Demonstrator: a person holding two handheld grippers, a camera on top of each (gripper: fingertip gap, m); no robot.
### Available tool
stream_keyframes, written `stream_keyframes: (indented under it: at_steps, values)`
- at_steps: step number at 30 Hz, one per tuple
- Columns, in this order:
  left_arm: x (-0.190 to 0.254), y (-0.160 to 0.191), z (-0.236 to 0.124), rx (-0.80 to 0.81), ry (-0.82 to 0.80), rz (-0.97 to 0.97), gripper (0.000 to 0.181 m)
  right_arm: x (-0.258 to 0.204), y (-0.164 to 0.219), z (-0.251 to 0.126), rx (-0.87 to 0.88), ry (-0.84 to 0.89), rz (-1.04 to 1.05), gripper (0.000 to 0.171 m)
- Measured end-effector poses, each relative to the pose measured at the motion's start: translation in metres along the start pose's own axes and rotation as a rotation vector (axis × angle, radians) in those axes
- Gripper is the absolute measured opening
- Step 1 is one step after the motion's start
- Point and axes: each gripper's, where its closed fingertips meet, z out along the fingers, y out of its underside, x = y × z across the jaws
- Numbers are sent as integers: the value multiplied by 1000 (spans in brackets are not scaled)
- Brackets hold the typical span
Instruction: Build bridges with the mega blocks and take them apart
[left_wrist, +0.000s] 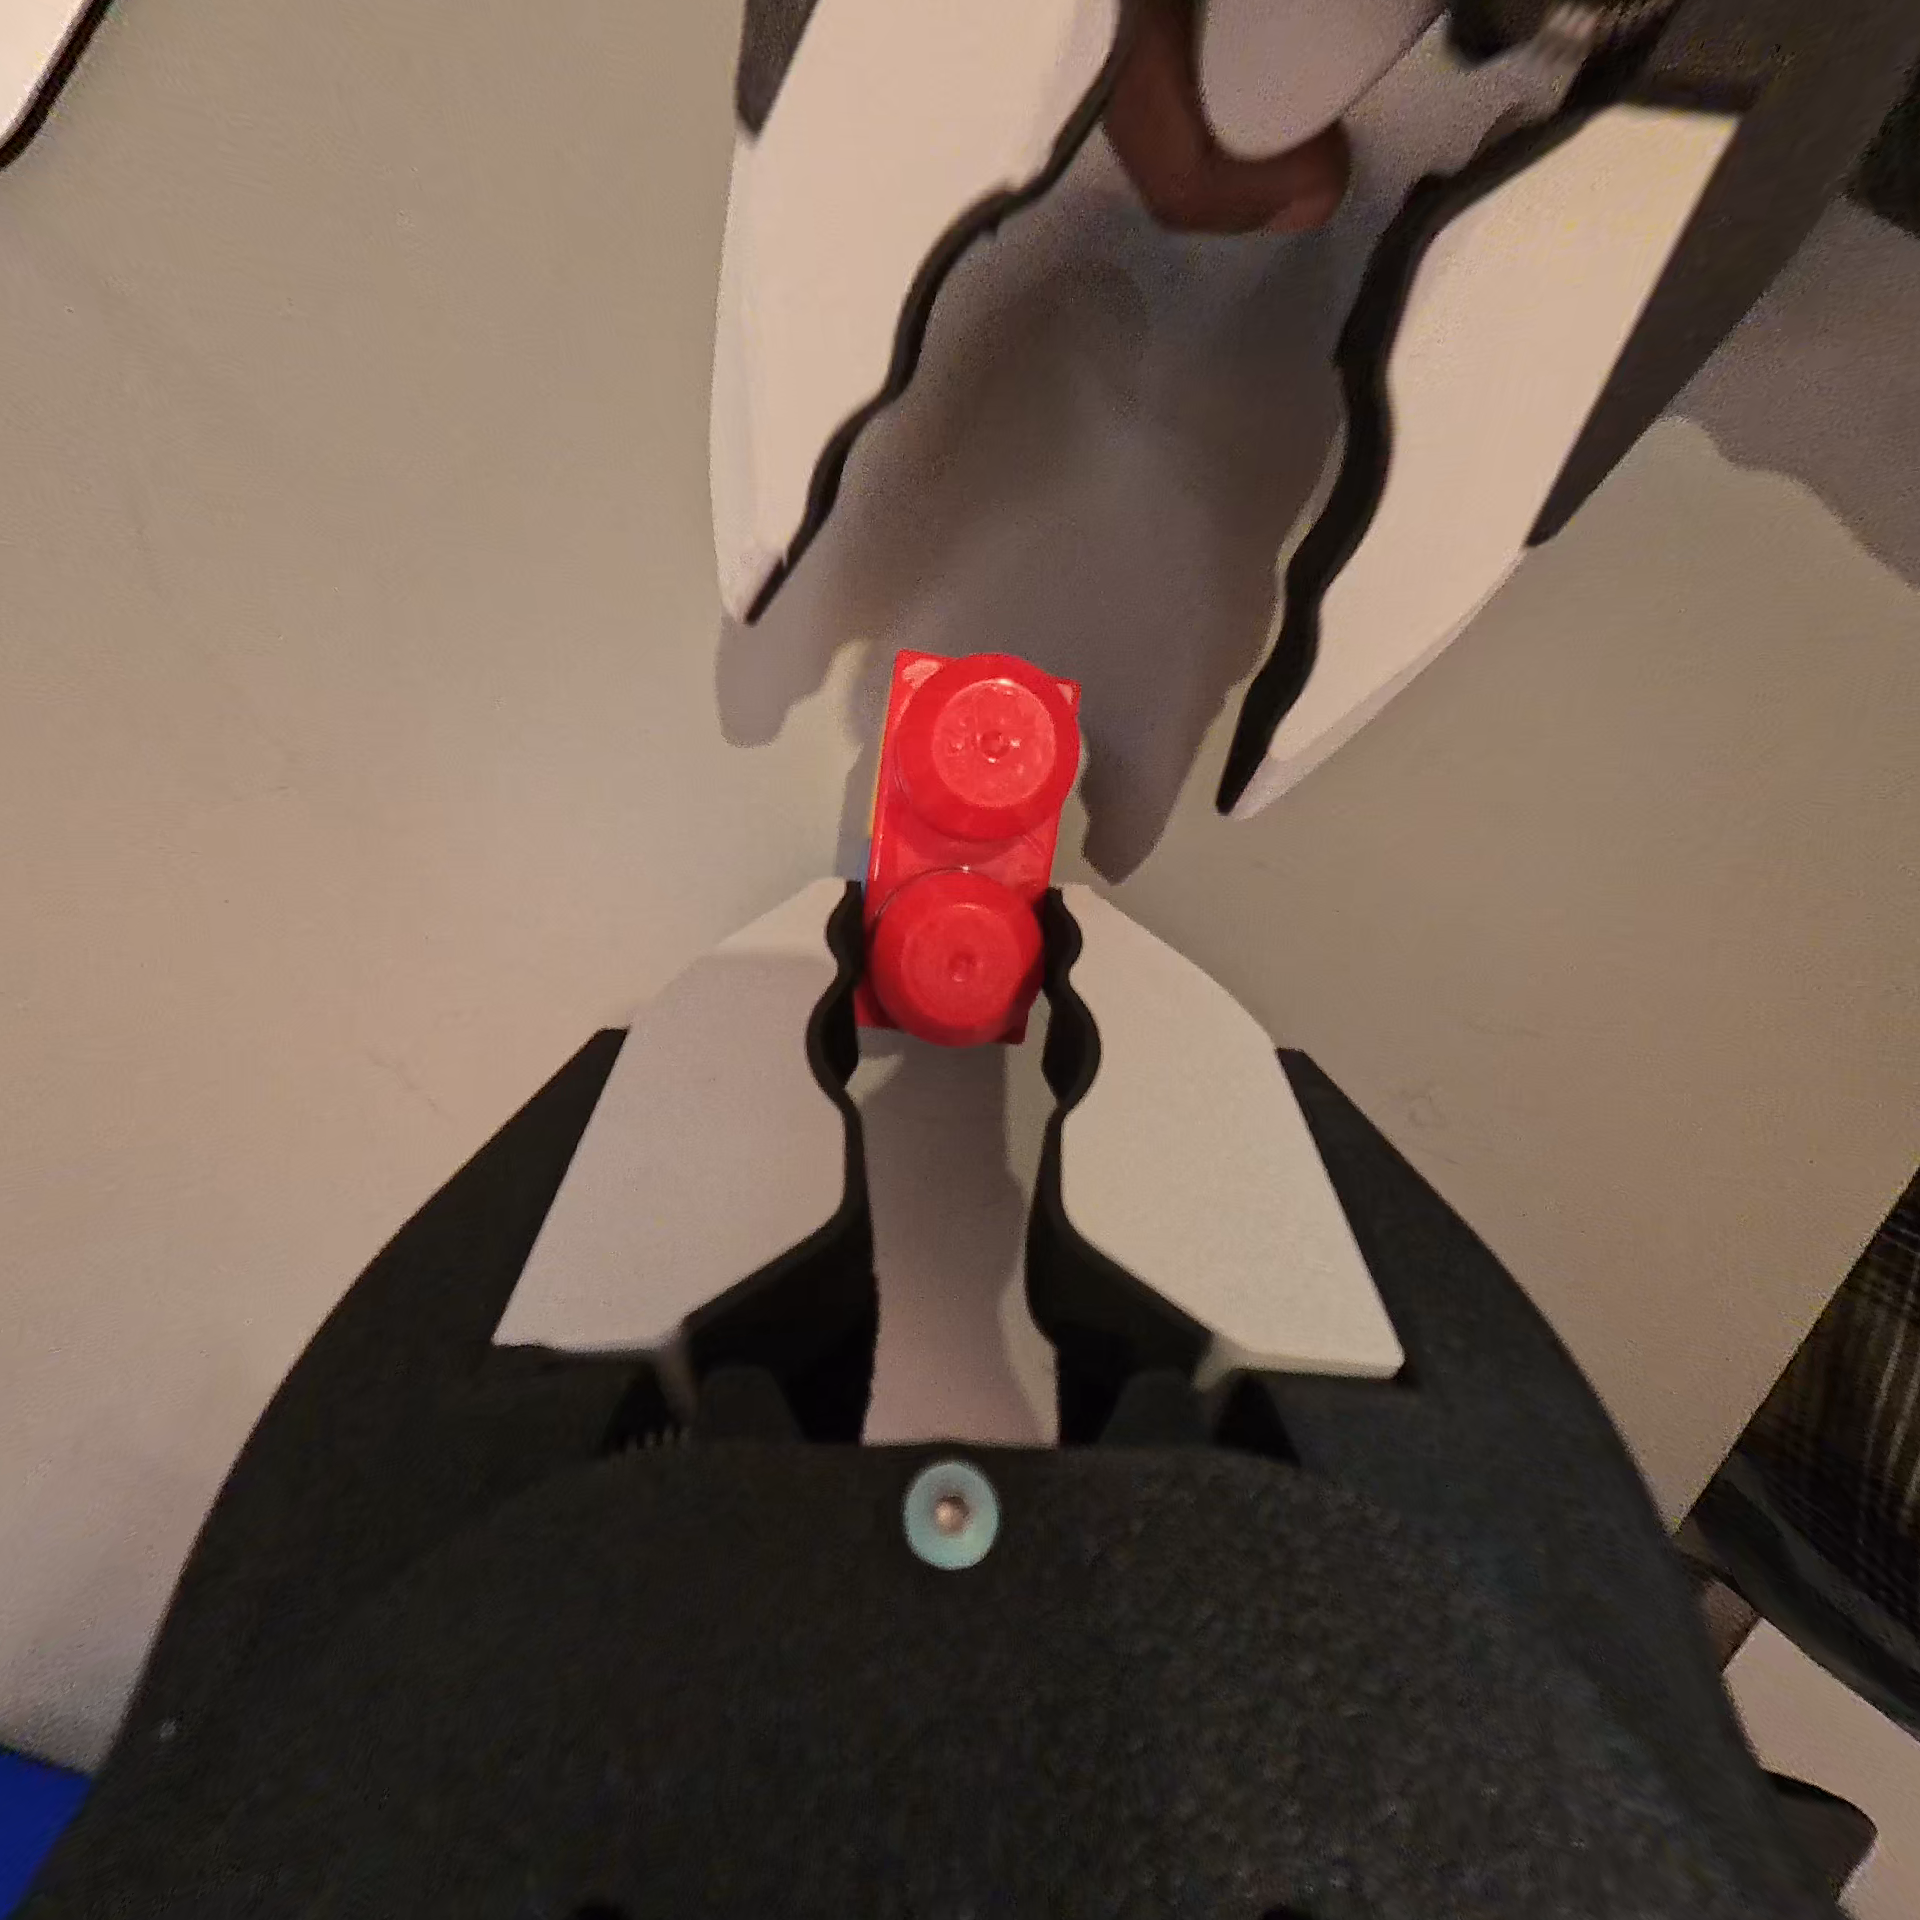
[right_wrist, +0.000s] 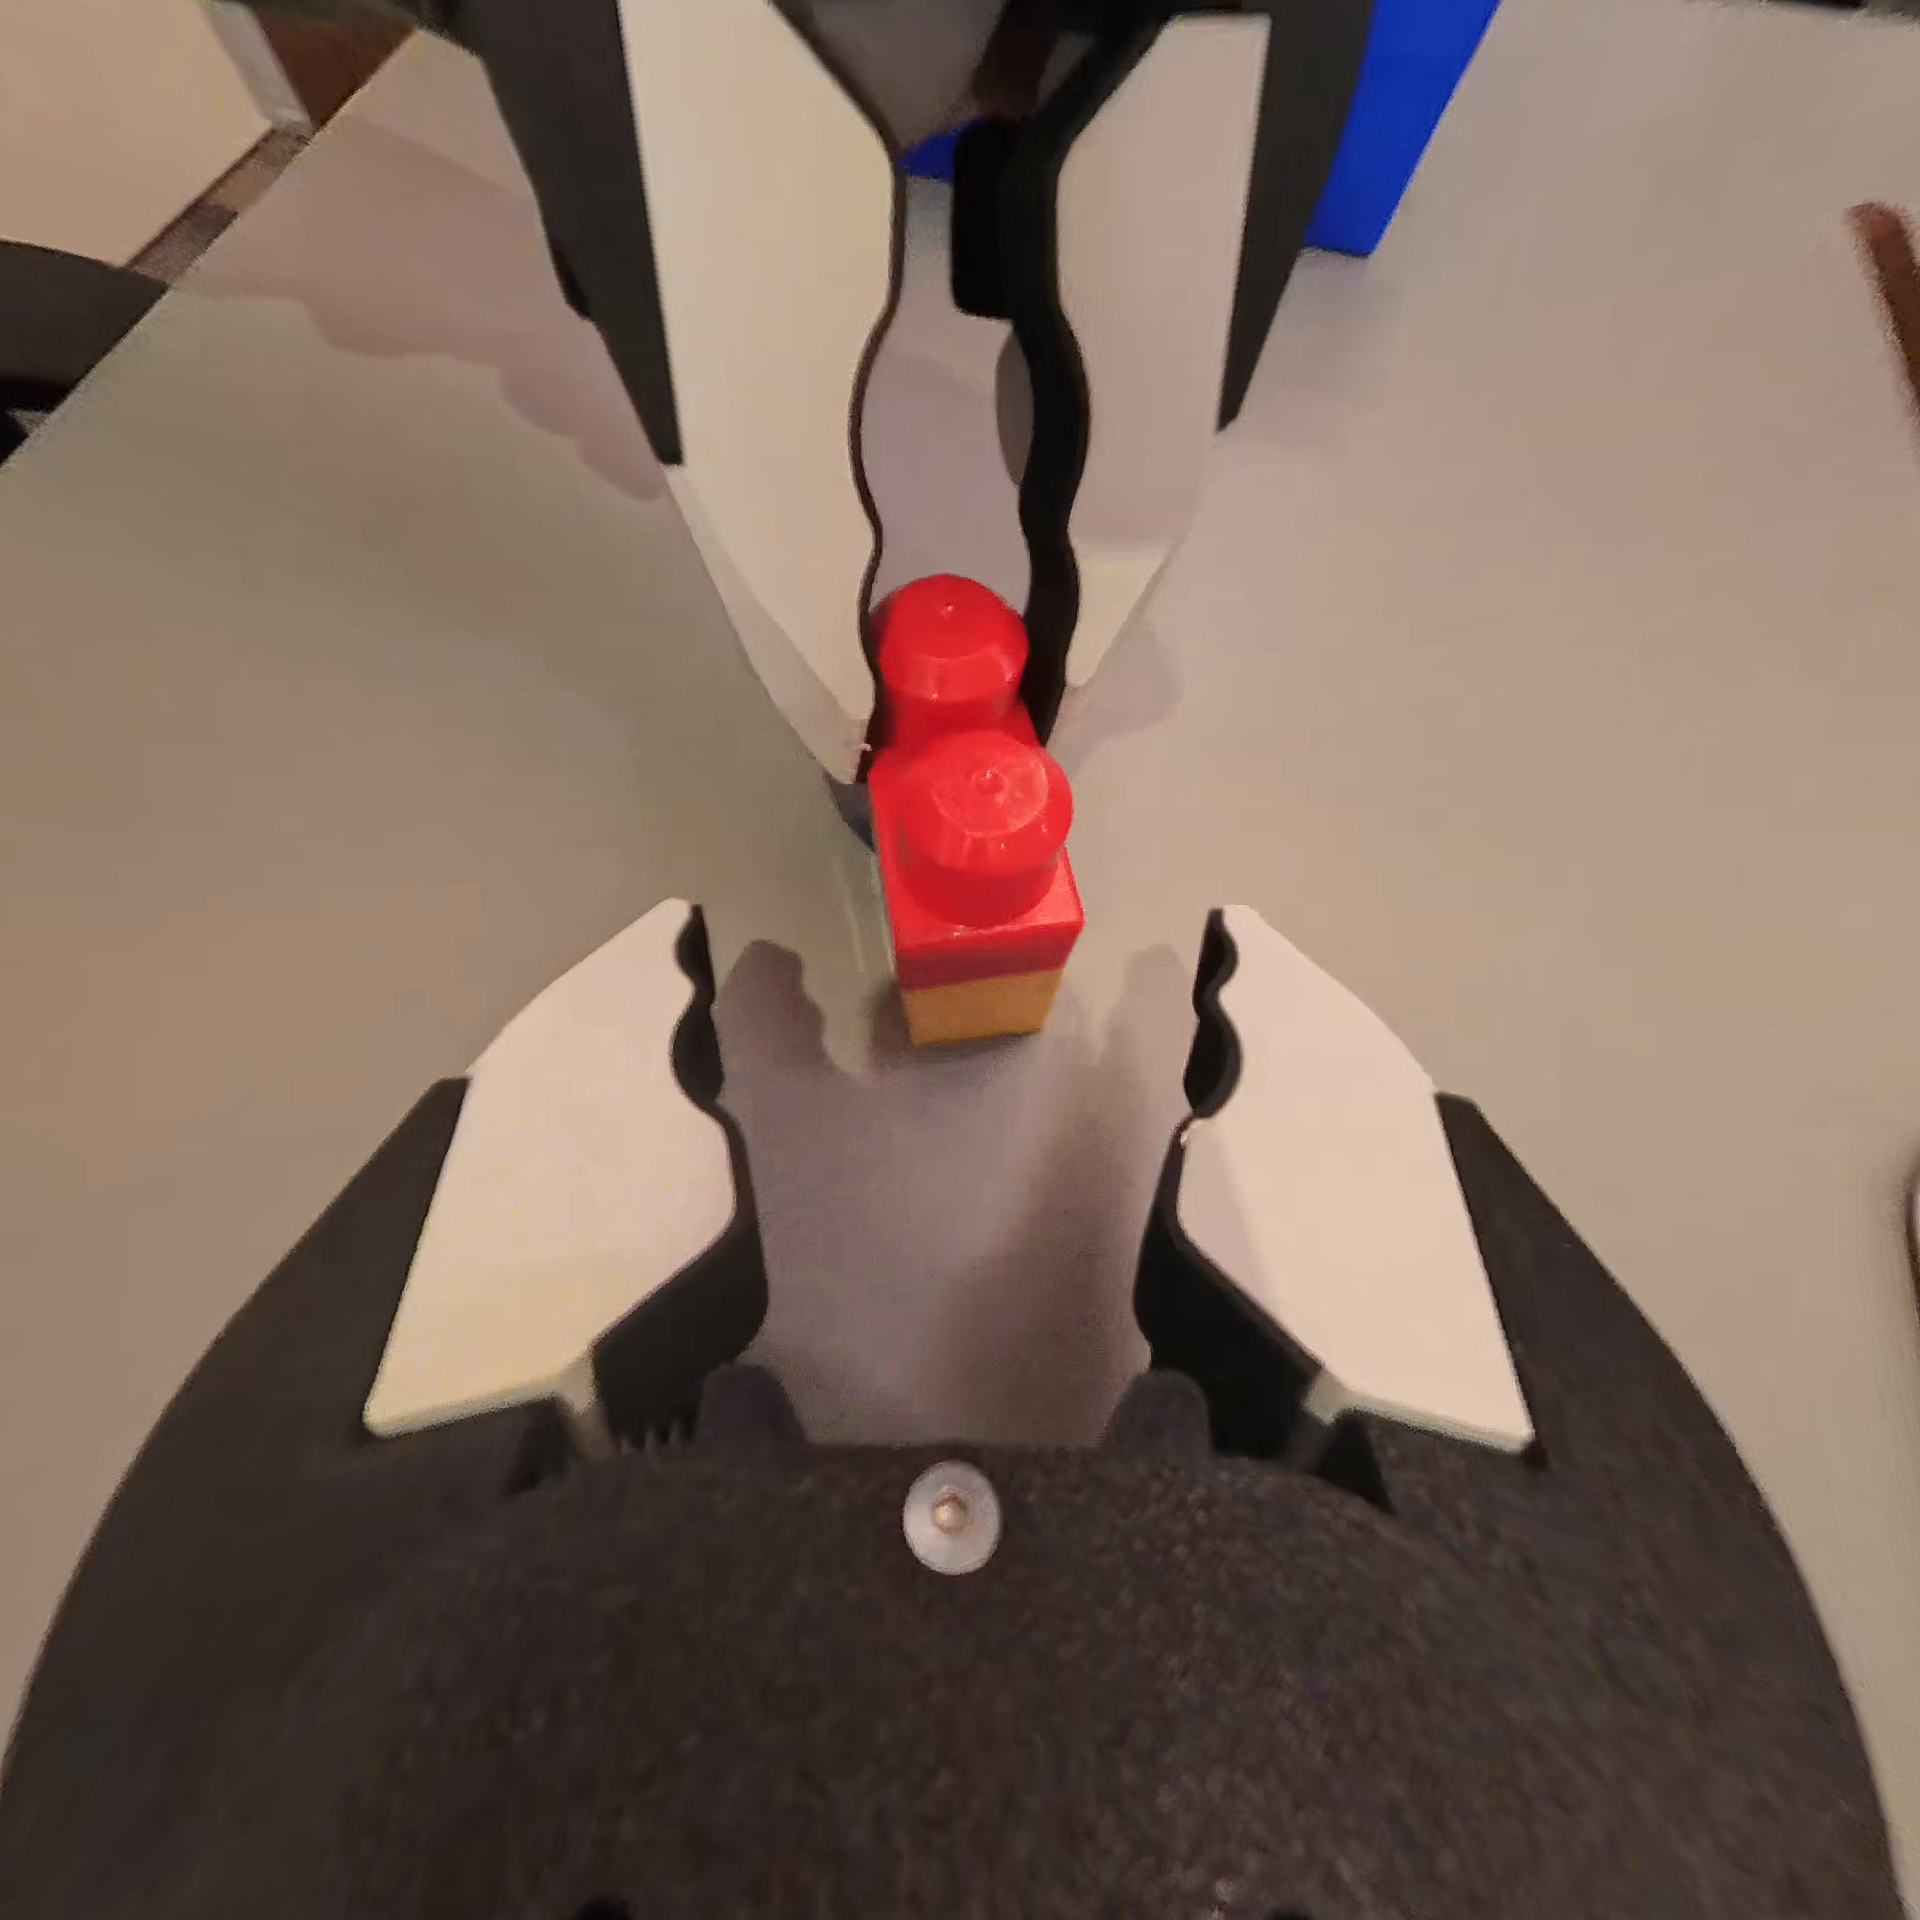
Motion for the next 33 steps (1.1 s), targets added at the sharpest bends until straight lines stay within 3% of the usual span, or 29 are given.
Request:
stream_keyframes:
  at_steps: [8,18,25,31,33]
  values:
    - [0,0,0,19,-2,6,33,-4,1,29,-27,-71,-1,83]
    - [0,0,1,21,-17,12,33,3,5,40,-79,-18,21,46]
    - [0,0,0,32,-4,41,33,1,5,42,-87,3,-16,42]
    - [12,1,-19,209,129,-27,71,4,4,31,-63,9,41,41]
    - [19,3,-40,317,165,-46,71,5,1,22,-59,14,61,41]
